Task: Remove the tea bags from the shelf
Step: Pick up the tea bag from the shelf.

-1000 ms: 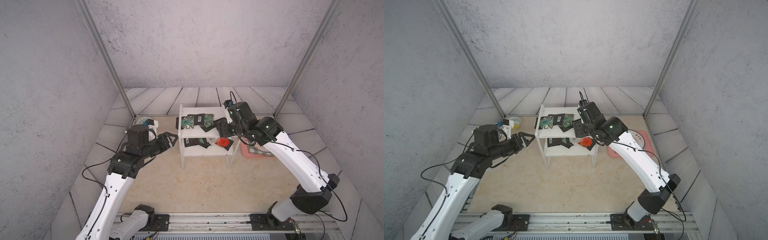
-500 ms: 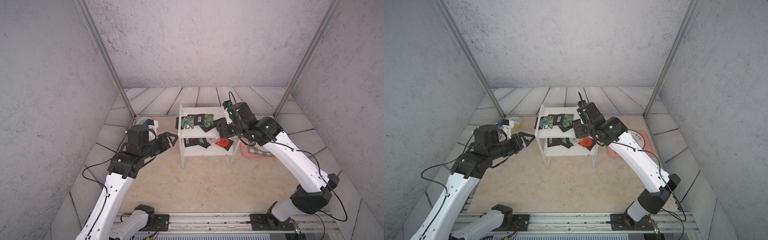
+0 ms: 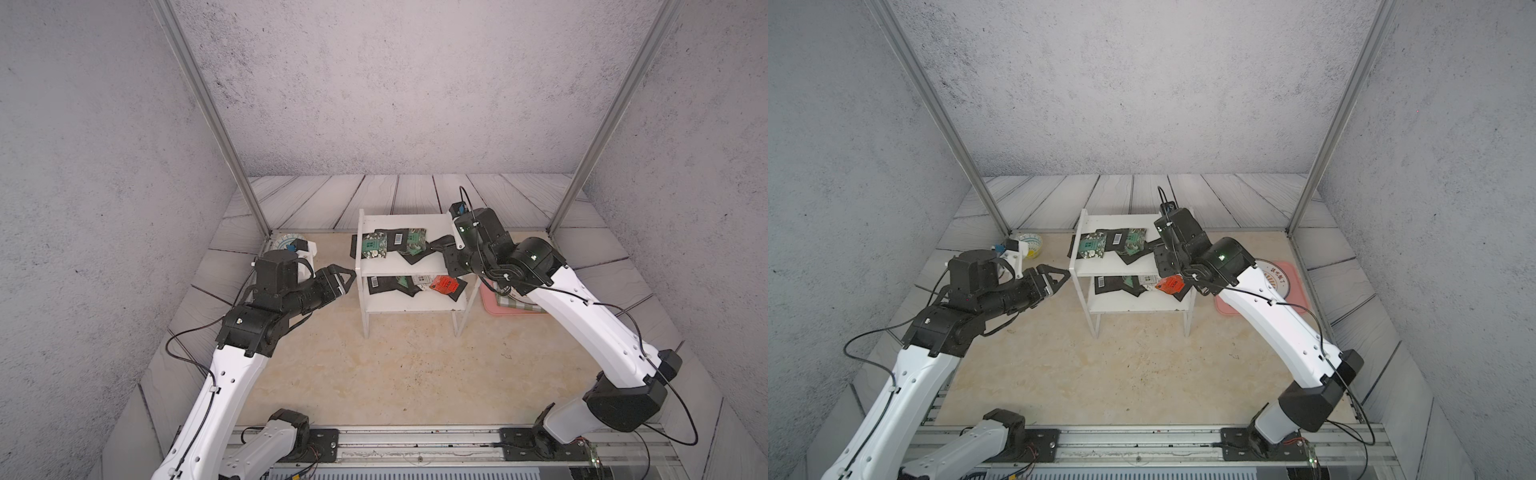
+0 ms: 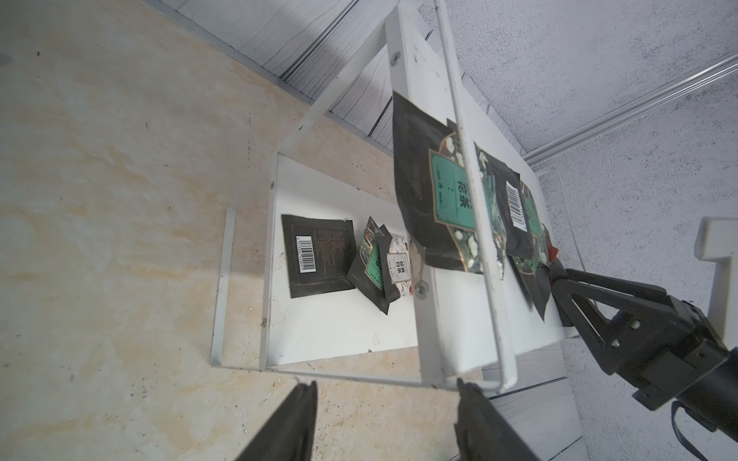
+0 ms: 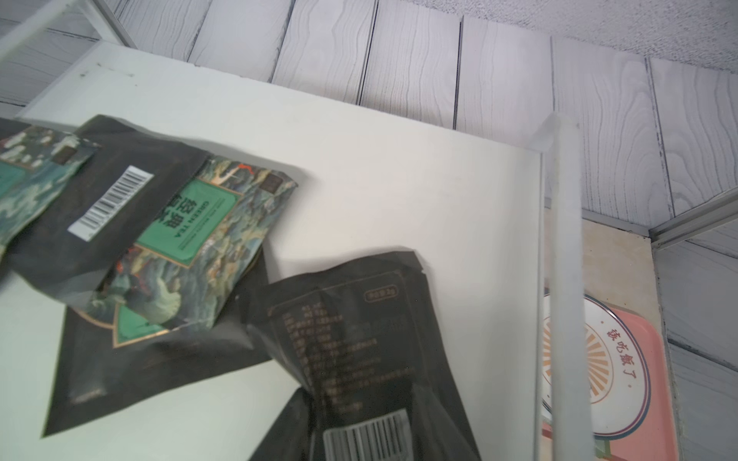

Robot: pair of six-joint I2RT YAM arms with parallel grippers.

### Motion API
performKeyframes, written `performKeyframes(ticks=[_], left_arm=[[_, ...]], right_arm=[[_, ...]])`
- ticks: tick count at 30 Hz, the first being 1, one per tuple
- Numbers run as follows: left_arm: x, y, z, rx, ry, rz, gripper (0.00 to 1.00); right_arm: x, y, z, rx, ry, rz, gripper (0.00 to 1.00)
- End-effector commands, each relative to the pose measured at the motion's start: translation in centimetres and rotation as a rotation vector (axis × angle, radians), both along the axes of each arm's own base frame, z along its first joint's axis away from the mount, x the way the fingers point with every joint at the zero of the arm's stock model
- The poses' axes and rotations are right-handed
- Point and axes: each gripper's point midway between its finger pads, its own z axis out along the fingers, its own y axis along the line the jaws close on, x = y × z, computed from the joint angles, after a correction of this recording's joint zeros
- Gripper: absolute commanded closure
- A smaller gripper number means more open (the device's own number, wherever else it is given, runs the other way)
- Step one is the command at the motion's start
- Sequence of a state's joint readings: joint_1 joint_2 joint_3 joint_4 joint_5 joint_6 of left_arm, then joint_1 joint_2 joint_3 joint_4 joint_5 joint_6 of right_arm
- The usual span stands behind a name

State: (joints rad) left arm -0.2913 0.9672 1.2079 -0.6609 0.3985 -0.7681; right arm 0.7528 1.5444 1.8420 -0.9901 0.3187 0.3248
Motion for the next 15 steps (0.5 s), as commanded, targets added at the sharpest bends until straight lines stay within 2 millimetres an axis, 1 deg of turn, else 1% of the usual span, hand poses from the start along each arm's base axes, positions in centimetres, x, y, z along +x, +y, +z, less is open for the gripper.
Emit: performKeyframes(ticks=[1,3,5,6,8,15], left_arm=[[0.0,0.0,0.3,-0.002,-0.02,0.002,0.4],[0.0,0.0,0.3,-0.003,-0.02,0.001,0.4],[0.0,-0.1,0.4,-0.004,-0.019,0.001,0.4],[0.0,-0.1,0.4,-0.004,-0.019,0.001,0.4],[0.0,-0.1,0.5,-0.006,-0.02,0.001,0.4],[0.0,-0.1,0.6,-0.012,-0.02,-0.001,0.4]], right_arm=[[-4.9,-3.6,-10.4,-0.268,0.411,-0.012,0.65],[-4.9,-3.5,-10.0,-0.256,0.403,-0.012,0.68],[-4.8,-3.4,-9.3,-0.243,0.391,-0.011,0.74],[-4.7,-3.3,-9.0,-0.236,0.385,-0.01,0.79],[-4.6,-3.2,-8.4,-0.226,0.374,-0.009,0.85],[-4.2,-2.3,-5.9,-0.165,0.331,0.016,0.93]])
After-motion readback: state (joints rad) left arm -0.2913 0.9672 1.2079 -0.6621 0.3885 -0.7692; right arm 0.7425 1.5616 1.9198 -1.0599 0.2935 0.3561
